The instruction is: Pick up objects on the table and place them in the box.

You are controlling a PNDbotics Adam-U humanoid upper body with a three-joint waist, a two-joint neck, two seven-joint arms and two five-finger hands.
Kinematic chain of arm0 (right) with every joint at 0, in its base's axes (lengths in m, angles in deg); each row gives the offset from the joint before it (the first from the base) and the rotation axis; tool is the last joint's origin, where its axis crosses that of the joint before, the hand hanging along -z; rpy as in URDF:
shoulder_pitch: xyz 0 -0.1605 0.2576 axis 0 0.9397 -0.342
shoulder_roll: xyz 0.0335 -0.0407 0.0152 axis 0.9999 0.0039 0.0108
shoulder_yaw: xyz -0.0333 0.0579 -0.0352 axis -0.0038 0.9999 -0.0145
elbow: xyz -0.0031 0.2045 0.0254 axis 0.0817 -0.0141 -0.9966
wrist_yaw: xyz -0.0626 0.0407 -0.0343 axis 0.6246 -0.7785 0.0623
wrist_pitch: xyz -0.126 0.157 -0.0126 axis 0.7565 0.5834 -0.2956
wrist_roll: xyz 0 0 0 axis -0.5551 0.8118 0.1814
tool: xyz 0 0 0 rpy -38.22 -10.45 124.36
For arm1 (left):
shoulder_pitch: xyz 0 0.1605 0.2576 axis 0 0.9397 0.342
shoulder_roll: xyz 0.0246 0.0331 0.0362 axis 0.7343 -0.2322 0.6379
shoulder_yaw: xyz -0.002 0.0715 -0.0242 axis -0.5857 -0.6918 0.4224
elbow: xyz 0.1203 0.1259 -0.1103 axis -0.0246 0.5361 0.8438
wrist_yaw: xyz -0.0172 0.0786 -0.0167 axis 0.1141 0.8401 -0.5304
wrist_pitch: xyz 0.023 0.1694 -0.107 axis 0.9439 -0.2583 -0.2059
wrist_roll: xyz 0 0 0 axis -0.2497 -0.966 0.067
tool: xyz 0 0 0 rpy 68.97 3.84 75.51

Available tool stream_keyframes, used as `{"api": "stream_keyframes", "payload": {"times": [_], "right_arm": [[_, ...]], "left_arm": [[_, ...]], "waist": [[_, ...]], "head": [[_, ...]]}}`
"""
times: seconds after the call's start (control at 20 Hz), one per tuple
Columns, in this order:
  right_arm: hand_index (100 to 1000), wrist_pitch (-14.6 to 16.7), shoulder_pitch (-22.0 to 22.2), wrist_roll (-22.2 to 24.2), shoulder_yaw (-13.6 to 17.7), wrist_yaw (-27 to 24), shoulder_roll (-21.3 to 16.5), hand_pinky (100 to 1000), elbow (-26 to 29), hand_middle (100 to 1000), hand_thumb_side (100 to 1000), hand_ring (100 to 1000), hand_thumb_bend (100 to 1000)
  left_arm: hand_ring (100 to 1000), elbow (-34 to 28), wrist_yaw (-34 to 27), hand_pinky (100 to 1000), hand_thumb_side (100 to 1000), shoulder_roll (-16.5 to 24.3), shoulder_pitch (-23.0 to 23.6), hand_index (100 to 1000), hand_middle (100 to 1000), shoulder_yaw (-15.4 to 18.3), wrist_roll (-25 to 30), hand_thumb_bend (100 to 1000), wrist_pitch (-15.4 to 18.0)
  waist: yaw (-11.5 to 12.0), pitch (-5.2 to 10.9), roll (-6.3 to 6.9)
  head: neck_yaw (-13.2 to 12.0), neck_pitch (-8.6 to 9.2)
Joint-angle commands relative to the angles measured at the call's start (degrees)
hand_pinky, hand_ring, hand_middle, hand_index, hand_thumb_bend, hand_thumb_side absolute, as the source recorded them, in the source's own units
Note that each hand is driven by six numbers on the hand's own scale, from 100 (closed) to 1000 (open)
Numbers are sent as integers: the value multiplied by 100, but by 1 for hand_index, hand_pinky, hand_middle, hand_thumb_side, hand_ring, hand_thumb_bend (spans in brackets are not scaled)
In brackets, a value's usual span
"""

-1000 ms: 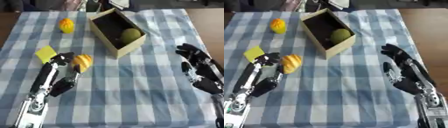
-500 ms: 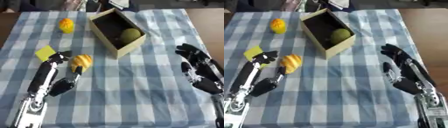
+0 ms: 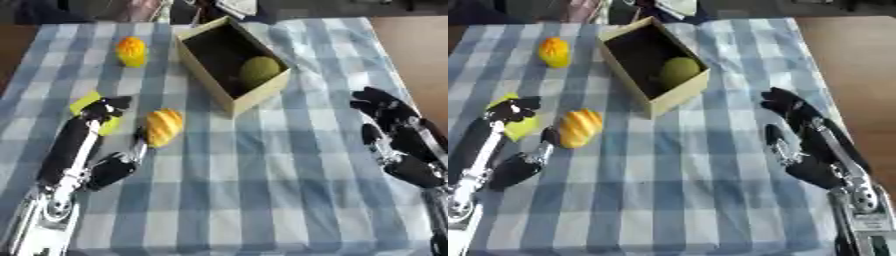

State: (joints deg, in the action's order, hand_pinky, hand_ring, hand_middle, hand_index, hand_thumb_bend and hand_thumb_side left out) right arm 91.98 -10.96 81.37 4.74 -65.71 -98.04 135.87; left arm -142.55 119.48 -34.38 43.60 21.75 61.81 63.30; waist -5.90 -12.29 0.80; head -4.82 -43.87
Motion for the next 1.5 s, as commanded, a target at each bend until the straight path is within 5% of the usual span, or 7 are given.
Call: {"api": "stream_keyframes", "payload": {"times": [0.05, 0.3, 0.6, 0.7, 0.85, 1.2, 1.5], "right_arm": [[955, 10, -45, 31, 16, 38, -141, 1000, 53, 891, 387, 907, 100], [955, 4, -47, 56, -12, 61, -208, 1000, 45, 891, 384, 908, 100], [955, 6, -45, 72, -24, 74, -239, 1000, 27, 890, 378, 908, 100], [955, 9, -38, 58, -10, 66, -196, 1000, 19, 890, 377, 908, 100], [955, 14, -38, 55, -11, 63, -170, 1000, 9, 890, 376, 908, 100], [955, 21, -41, 85, -40, 60, -165, 1000, -19, 890, 373, 908, 100], [955, 23, -47, 107, -64, 53, -165, 1000, -45, 890, 370, 908, 100]], "left_arm": [[761, -135, 216, 775, 437, 512, 108, 903, 773, -45, 178, 214, 107], [773, -135, 619, 788, 340, 1175, 360, 904, 794, -148, 576, 245, 201], [770, -135, 481, 788, 286, 1975, 79, 907, 799, 38, 1059, 267, -59], [770, -135, -270, 788, 276, 3254, -153, 907, 798, 253, 1167, 273, -317], [767, -16, -1338, 788, 272, 4091, -459, 907, 797, 464, 1367, 280, -601], [762, 803, -1988, 789, 326, 4449, -1100, 905, 794, 347, 2029, 289, -520], [761, 1445, -1944, 791, 358, 4479, -1504, 905, 796, 51, 2628, 321, -301]], "waist": [[-26, 164, 119], [-88, 180, 219], [-115, 194, 241], [-96, 195, 164], [-100, 200, 124], [-134, 211, 109], [-155, 212, 95]], "head": [[39, -25], [52, -25], [85, -25], [101, -25], [113, -25], [115, -25], [115, -25]]}}
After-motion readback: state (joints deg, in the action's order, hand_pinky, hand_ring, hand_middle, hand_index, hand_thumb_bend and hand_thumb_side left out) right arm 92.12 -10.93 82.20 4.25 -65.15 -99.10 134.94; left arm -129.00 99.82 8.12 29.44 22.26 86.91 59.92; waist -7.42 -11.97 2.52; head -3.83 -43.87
